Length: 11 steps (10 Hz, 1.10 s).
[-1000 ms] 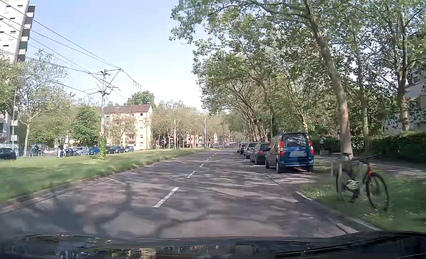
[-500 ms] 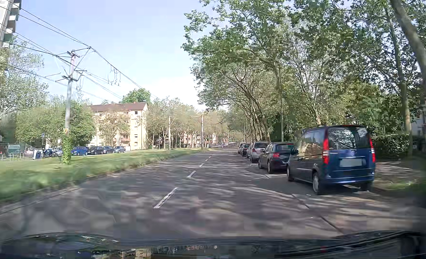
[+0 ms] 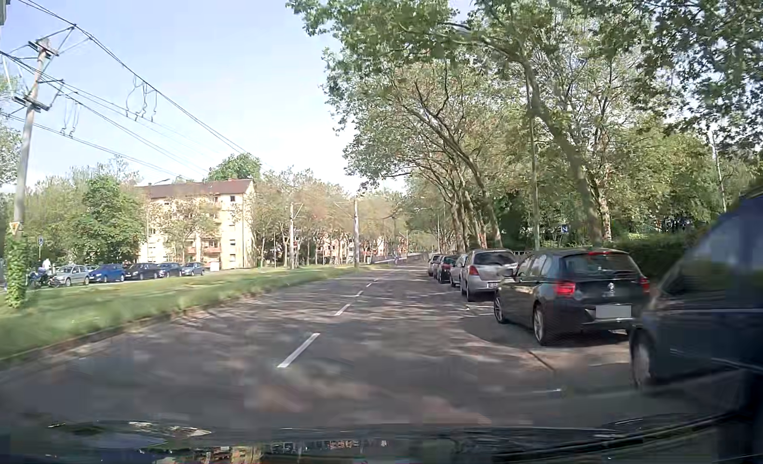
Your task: Follow the waypoints while adhering to traffic rules and regulations
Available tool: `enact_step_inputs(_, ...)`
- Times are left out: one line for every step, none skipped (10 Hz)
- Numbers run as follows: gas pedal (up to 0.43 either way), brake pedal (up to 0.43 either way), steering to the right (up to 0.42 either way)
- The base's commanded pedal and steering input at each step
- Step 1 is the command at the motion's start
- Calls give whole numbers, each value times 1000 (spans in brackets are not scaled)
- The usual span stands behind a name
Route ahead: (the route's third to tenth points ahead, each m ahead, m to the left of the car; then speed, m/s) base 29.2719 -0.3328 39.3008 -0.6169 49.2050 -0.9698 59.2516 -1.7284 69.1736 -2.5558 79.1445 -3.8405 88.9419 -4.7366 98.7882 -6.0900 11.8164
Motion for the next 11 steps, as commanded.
enact_step_inputs(130, 0, 4)
enact_step_inputs(130, 0, 4)
enact_step_inputs(130, 0, 4)
enact_step_inputs(130, 0, 3)
enact_step_inputs(130, 0, 3)
enact_step_inputs(130, 0, 3)
enact_step_inputs(130, 0, 3)
enact_step_inputs(130, 0, 3)
enact_step_inputs(130, 0, 3)
enact_step_inputs(130, 0, 3)
enact_step_inputs(130, 0, 3)
